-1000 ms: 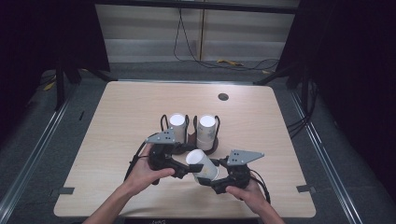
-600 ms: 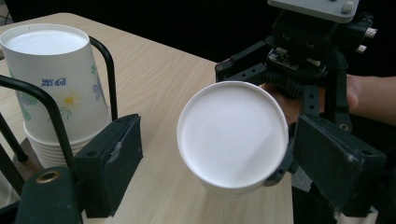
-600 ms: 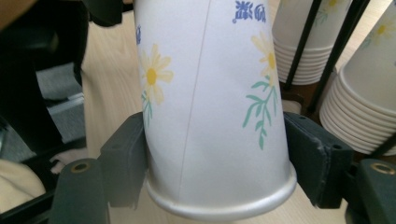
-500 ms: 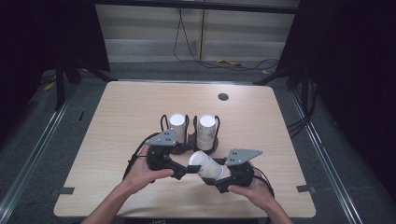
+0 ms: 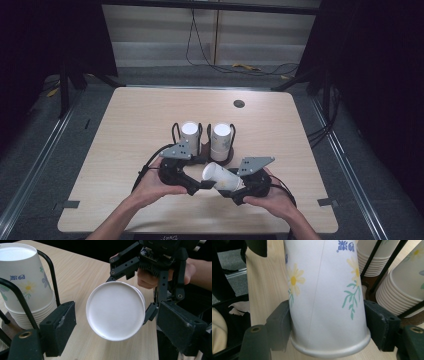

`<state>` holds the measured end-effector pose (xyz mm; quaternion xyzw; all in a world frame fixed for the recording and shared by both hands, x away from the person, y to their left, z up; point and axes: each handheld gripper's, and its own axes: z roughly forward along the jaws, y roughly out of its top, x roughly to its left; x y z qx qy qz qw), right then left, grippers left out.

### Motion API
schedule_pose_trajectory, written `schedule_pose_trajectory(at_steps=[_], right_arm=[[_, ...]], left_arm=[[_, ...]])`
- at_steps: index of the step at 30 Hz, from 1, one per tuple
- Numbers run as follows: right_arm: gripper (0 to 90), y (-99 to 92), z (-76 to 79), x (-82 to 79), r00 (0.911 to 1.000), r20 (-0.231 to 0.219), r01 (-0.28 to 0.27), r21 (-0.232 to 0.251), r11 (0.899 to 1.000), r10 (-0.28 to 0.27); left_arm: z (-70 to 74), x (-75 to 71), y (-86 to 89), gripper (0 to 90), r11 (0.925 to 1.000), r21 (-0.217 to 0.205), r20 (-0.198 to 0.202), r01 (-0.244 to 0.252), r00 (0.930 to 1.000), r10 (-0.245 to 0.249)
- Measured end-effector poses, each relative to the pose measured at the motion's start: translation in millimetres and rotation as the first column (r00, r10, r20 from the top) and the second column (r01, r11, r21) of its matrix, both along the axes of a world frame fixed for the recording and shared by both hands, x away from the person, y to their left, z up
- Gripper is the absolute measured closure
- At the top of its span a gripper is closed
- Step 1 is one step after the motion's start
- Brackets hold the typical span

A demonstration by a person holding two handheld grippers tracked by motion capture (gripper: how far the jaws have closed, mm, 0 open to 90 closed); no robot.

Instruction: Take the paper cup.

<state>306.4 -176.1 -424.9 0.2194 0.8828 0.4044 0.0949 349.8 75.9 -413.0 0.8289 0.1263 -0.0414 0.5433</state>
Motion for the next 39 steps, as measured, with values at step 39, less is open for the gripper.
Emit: schedule_pose_trajectory(at_steps=[39], right_arm=[[29.5,23.5,26.4,12.4,0.9935,0.033,-0.094,-0.3,0.949,0.108]], left_arm=[[-9.7,0.9,0.2,21.2,0.9837,0.18,0.07,0.001,0.9975,-0.013]])
